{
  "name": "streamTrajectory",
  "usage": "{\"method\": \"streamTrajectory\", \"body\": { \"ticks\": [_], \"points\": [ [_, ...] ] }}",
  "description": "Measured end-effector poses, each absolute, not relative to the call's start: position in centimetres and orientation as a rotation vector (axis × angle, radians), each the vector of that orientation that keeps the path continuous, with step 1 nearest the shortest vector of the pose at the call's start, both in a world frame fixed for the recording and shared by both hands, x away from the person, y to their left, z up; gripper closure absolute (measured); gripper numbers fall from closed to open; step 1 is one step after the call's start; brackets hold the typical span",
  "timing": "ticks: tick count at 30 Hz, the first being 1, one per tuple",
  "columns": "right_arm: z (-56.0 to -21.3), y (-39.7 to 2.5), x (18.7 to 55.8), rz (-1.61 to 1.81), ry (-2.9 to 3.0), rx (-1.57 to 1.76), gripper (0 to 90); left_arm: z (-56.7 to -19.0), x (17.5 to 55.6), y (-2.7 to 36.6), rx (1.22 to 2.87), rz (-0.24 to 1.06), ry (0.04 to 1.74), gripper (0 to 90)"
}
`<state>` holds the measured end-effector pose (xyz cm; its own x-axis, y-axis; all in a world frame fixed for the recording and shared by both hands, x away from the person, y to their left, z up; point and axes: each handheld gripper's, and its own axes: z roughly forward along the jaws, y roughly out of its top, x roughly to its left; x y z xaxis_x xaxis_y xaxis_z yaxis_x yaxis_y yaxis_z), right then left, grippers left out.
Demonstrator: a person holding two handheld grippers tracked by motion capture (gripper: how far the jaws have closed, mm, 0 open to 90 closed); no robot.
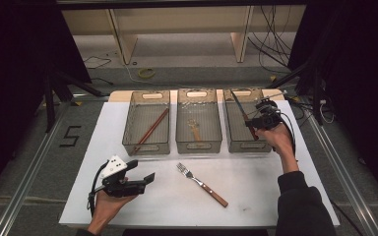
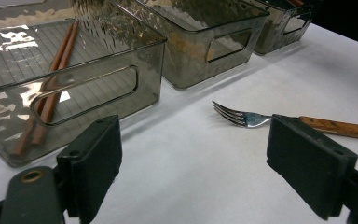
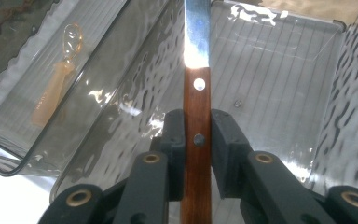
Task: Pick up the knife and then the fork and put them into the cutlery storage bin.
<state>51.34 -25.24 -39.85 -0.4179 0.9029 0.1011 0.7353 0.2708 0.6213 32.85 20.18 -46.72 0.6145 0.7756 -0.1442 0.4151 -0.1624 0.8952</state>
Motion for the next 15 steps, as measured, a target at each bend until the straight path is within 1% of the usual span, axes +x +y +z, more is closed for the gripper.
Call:
{"method": "streamTrajectory", "body": {
  "ticks": [15],
  "points": [
    [-40.55, -24.88, 51.43, 0.863, 2.293, 1.52, 76.9, -46.73, 32.87, 20.18, 1.79, 0.428, 0.97, 17.5]
  ]
}}
